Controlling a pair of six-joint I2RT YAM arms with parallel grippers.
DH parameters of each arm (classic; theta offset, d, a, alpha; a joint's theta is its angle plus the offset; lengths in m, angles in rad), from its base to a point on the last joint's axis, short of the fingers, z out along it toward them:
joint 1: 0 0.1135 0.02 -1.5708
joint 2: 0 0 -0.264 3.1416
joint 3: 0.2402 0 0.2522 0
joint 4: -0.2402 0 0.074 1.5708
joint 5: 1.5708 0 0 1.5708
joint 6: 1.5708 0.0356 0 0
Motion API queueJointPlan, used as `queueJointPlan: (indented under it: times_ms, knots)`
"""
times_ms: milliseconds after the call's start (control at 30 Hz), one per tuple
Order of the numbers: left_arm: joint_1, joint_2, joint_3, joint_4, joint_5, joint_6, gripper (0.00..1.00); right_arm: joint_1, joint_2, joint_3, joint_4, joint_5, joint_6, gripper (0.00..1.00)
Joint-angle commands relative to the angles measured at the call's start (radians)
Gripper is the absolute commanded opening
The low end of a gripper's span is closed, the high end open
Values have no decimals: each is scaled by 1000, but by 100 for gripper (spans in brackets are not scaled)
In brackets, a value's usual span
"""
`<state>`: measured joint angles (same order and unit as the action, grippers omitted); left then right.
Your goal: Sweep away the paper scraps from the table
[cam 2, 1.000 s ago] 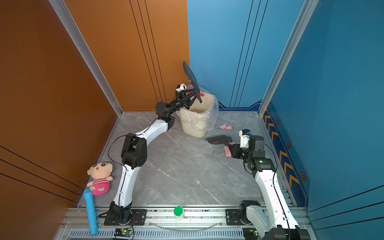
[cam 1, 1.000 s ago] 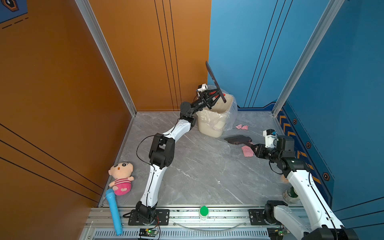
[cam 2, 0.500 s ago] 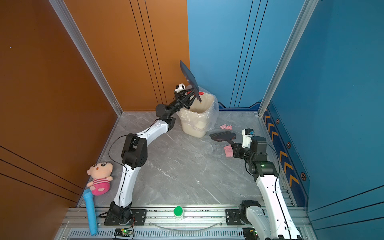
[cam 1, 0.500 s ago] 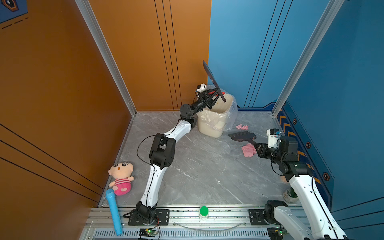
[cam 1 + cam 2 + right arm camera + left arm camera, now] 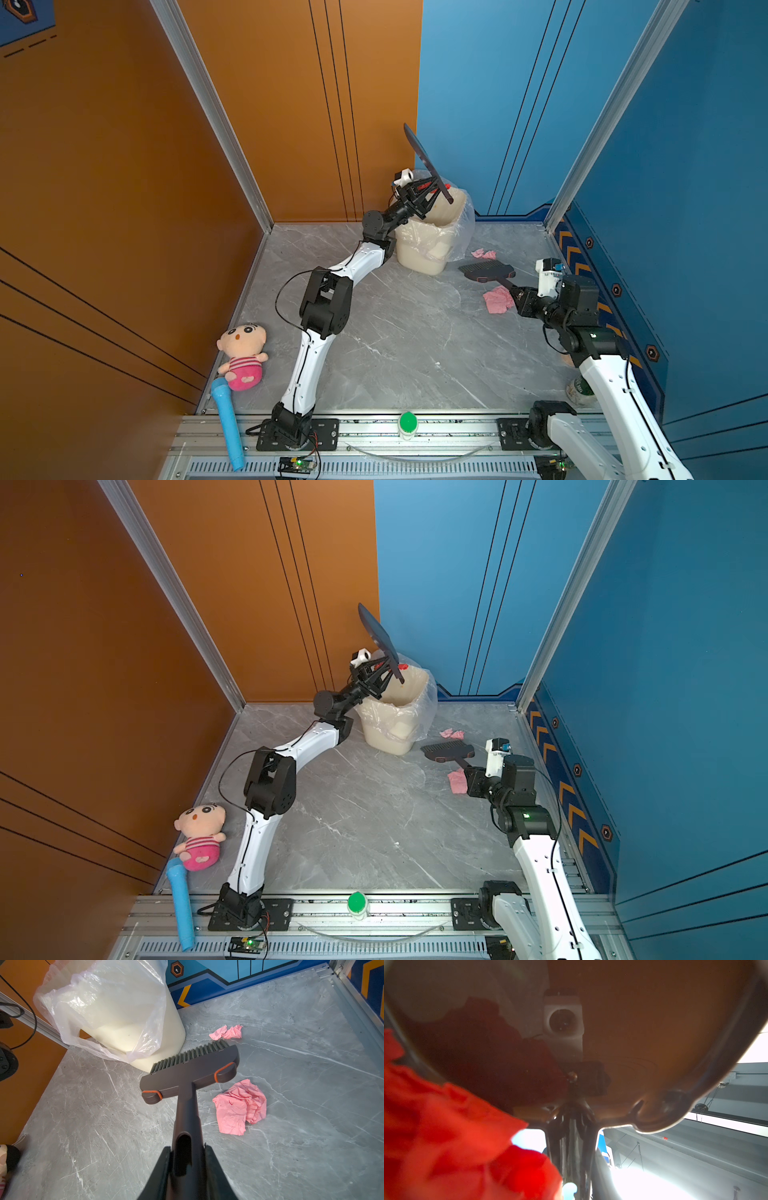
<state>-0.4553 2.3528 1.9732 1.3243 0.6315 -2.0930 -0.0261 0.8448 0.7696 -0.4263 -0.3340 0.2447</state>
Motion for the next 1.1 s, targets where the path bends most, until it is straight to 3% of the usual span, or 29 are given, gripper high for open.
queueJointPlan:
  times_ms: [0,367,600,1067]
  knots:
    - [-2,-50,-5,-33,82,-173,0,5,-20,-4,50,26,7,0]
    - [4,-64,14,-250,283,23,0,5,-25,-6,43,27,6,0]
    - [-8,-60,80,-501,402,226,0,5,-23,-7,42,24,9,0]
    - [6,-29,192,-659,461,341,0,5,4,-13,60,13,21,0]
